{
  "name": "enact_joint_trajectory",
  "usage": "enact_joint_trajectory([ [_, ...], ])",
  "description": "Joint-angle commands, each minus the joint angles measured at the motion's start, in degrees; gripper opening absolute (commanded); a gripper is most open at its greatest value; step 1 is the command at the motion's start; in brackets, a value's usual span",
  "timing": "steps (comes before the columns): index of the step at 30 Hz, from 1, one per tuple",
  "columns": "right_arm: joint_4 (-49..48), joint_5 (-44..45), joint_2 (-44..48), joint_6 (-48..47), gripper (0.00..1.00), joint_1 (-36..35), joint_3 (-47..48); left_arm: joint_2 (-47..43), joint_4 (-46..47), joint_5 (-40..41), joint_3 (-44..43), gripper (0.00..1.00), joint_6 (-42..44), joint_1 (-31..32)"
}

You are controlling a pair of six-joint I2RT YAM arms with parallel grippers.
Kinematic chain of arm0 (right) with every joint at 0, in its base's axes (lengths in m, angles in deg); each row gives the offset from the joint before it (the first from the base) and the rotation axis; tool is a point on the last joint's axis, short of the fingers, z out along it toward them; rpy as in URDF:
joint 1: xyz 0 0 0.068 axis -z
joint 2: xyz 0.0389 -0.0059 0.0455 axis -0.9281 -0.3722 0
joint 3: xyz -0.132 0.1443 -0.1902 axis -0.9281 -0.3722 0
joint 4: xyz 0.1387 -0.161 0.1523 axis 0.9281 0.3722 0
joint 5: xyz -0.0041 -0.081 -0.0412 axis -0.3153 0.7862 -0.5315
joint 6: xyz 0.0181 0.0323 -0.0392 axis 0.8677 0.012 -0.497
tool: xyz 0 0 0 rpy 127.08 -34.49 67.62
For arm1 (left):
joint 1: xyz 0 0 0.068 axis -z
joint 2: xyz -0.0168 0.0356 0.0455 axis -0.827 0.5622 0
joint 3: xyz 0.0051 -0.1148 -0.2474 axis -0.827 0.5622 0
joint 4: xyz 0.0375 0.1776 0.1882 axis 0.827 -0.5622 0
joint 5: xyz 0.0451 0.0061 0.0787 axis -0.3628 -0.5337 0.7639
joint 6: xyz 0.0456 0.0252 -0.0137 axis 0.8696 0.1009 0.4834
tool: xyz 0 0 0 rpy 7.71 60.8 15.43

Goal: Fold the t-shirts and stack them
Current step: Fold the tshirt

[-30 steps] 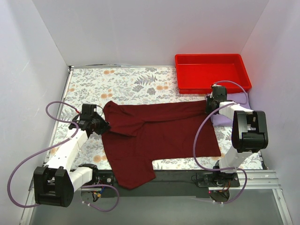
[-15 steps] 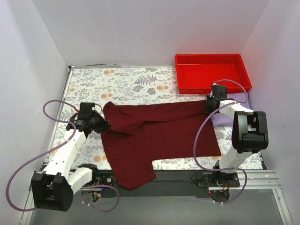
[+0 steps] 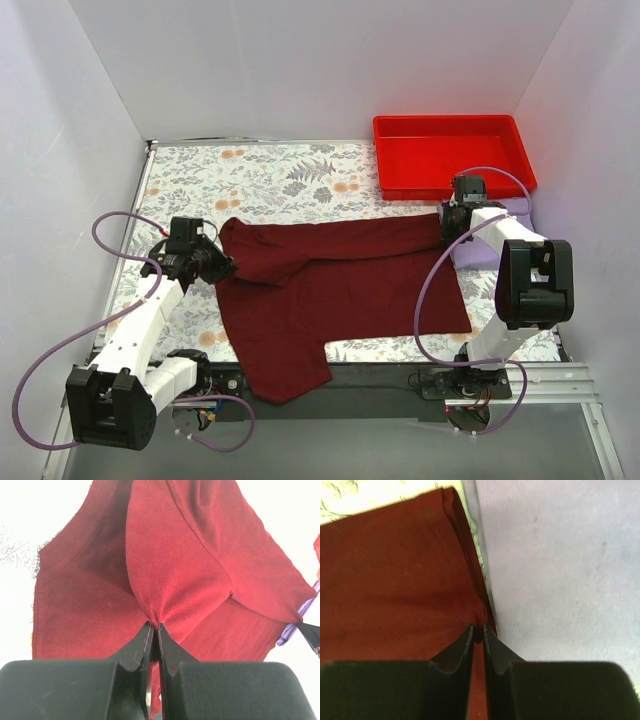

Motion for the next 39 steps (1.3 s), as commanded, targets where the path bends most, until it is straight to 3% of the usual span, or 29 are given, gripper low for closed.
enact_joint_trajectory([
  [1, 4.0, -0.4, -0.4, -0.5, 0.17, 0.3, 3.6, -0.7, -1.8, -0.8, -1.9, 0.00, 1.0, 0.2],
  [3, 4.7, -0.2, -0.5, -0.5, 0.17, 0.3, 3.7, -0.8, -1.8, -0.8, -2.1, 0.00, 1.0, 0.2],
  [8, 5.4, -0.6, -0.2, -0.4, 0.37, 0.2, 3.5, -0.4, -1.8, -1.6, -2.1, 0.00, 0.8, 0.3],
  [10, 5.3, -1.9, 1.1, -0.3, 0.41, 0.2, 3.1, -0.1, -1.5, -1.7, -2.0, 0.00, 1.0, 0.5],
  [18, 1.6, -9.9, 10.8, -0.7, 0.45, -7.0, -1.3, 3.2, -0.5, -0.4, -3.3, 0.00, 3.8, 2.0],
  [28, -14.3, -15.7, 11.7, -6.4, 0.42, -39.1, -3.2, 14.8, 4.3, 6.7, -8.9, 0.00, 9.4, 2.1],
  [34, -18.1, -18.5, 2.3, -9.7, 0.40, -48.9, 2.2, 22.5, 7.0, 10.6, -14.3, 0.00, 11.9, 2.1],
  [39, -21.1, -18.1, -5.7, -11.7, 0.40, -52.5, 8.0, 27.5, 8.4, 11.6, -17.4, 0.00, 14.0, 2.1],
])
